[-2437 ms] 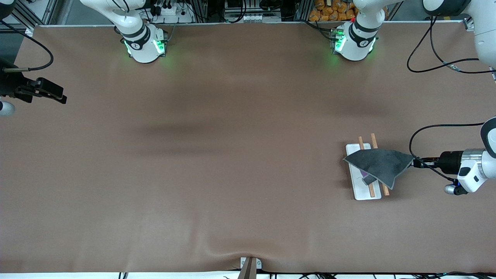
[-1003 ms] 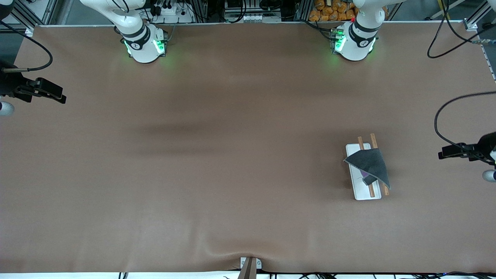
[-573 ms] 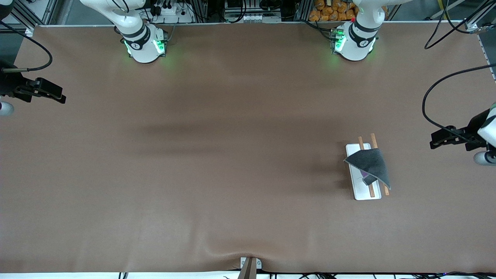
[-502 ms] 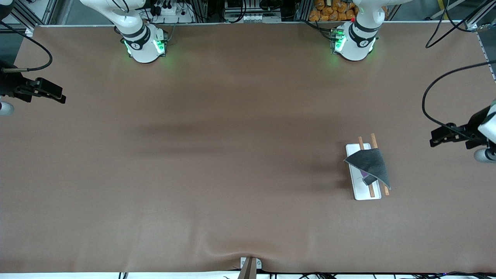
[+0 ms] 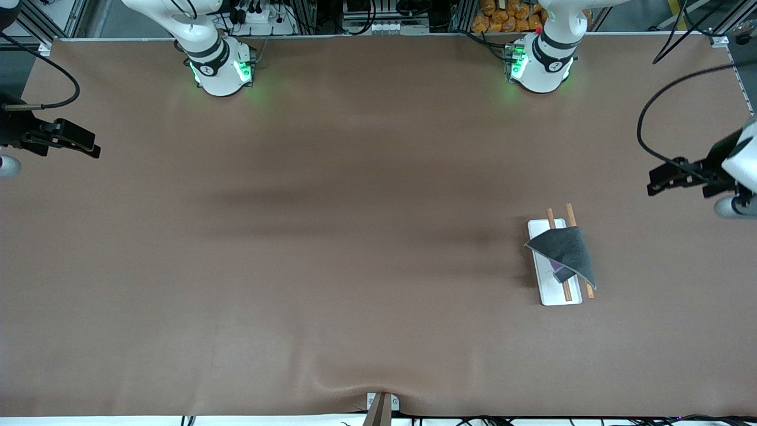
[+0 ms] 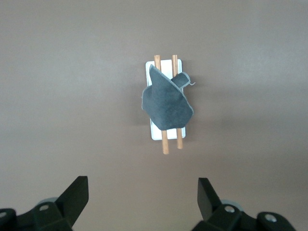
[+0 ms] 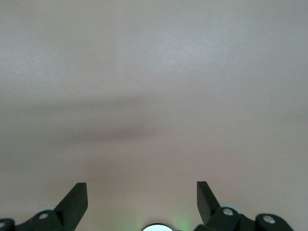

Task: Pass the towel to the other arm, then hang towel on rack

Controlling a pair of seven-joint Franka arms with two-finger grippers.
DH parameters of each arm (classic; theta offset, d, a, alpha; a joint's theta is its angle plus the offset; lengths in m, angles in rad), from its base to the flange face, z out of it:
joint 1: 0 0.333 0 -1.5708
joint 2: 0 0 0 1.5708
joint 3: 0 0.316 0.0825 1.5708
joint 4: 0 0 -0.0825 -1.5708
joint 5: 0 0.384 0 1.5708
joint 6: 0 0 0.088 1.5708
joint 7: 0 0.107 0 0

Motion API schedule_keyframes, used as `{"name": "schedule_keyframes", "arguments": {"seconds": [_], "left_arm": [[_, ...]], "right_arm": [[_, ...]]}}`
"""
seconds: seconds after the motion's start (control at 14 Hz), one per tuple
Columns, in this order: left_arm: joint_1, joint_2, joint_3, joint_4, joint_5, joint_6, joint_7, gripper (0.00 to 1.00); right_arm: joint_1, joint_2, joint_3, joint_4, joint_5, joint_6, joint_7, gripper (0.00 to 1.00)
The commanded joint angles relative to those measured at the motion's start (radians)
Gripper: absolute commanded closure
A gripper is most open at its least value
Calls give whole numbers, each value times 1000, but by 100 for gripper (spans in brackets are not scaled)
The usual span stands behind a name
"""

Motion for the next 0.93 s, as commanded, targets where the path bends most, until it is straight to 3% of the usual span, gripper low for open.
{"name": "schedule_keyframes", "arguments": {"seconds": [0.0, 0.43, 0.86], "left_arm": [[1, -60, -16, -41, 16, -7, -50, 0], [-8, -127, -2, -94, 11, -8, -44, 0], [-98, -227, 119, -215, -14, 5, -17, 0]], "right_arm": [[-3, 9, 0, 20, -2, -17, 15, 0], [-5, 8, 0, 16, -2, -19, 15, 0], [-3, 8, 0, 16, 2, -19, 15, 0]]}}
